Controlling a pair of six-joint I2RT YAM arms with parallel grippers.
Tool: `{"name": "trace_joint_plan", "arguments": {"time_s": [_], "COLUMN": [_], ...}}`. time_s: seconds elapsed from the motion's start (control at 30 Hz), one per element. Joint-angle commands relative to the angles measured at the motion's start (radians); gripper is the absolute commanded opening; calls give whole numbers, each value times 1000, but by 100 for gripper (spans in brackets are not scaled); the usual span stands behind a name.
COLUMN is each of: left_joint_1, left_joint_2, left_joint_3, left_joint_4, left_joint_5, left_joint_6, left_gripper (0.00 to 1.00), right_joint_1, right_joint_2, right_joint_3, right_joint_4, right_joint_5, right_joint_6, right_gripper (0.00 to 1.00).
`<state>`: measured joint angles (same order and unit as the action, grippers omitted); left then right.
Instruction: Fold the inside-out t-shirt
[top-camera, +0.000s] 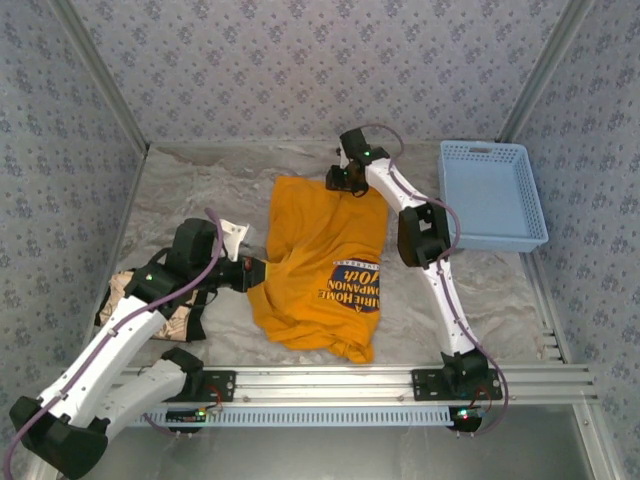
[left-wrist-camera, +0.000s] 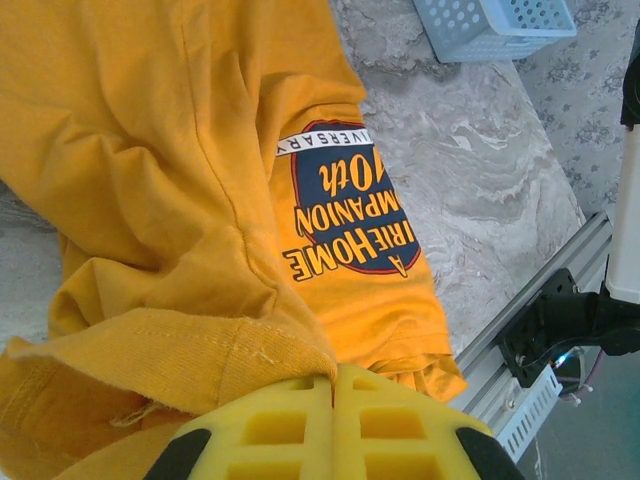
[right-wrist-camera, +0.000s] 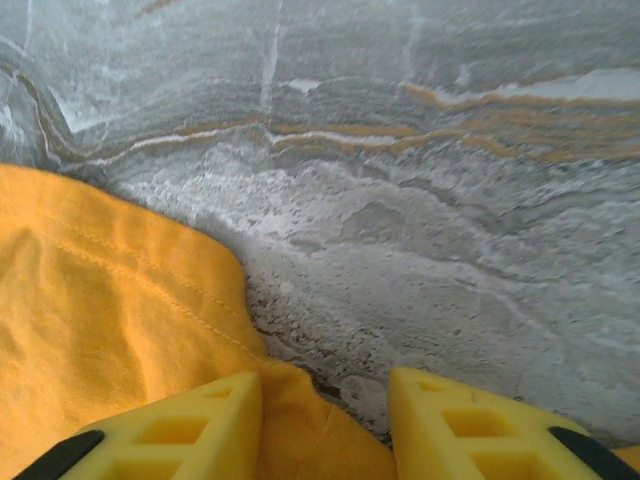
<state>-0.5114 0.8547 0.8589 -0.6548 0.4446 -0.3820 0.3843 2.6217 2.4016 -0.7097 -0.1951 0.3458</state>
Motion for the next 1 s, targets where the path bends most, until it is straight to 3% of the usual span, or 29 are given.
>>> {"name": "trace_joint_plan", "arguments": {"time_s": [0.0,0.07,0.23,0.3,0.5,0.77,0.9,0.97], "left_joint_1": [1,2,8,9,13,50,78,79], "left_joint_2": [-4,-5,-2,-11,-66,135,287,316], "left_joint_3": [-1,1,33,91,315,647,922,987], "left_joint_4": [2,3,-39,-112,-211,-133,-159,-163], "left_joint_5": [-2,-7,-29,-27,-333,-509,-495,-421], "left_joint_6": [20,18,47,153,398,778,893,947], "left_gripper": [0,0,0,0,0,0,0,0], "right_joint_1": [0,-2,-13,-23,-56,-100,-107,-107], "right_joint_2": [12,2,-50,-81,-245,-536,-678,-765], "right_joint_3": [-1,1,5,7,-29,-113,-146,-205], "right_joint_4": [-23,-24,-22,-32,-75,-74,-97,-89], "right_joint_5": [-14,-14,25,49,166,275,348,394], "right_joint_6": [1,-3,-12,-12,-2,12,12,1], "right_gripper": [21,9,5,1,0,2,5,5]}}
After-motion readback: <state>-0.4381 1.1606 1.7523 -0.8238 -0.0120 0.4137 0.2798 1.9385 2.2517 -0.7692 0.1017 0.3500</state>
